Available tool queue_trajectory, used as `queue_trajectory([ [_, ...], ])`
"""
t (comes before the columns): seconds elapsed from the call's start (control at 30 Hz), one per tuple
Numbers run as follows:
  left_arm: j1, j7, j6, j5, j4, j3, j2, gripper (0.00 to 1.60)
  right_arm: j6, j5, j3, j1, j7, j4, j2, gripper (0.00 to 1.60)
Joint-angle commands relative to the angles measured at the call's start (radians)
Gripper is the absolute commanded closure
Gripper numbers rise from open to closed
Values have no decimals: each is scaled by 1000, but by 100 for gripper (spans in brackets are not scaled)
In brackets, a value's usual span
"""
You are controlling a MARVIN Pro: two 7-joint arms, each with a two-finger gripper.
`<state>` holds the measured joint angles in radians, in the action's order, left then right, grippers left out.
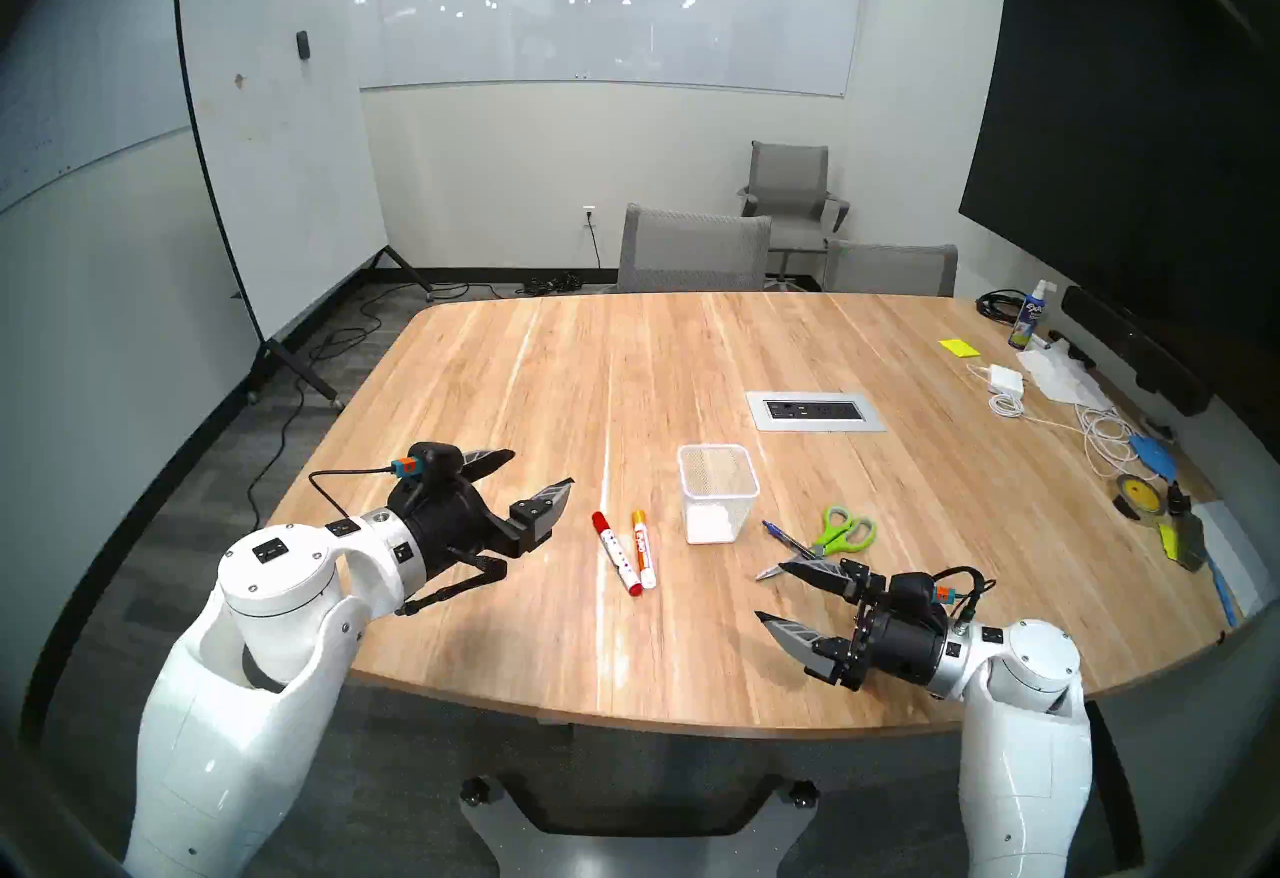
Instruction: Place the pen, the marker, and the scissors into the pen holder
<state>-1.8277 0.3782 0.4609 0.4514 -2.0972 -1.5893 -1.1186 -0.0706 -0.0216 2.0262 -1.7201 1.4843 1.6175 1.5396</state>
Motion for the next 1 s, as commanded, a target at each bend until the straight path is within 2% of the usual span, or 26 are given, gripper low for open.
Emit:
queue_trajectory([
  [0.0,69,-25,34,6,8,29,-25,0,0,-8,-2,5,-1,12,-2,0],
  [0.37,106,-64,111,2,45,79,-32,0,0,-8,-2,5,-1,12,-2,0],
  [0.97,111,-74,154,-7,76,136,-12,0,0,-8,-2,5,-1,12,-2,0],
])
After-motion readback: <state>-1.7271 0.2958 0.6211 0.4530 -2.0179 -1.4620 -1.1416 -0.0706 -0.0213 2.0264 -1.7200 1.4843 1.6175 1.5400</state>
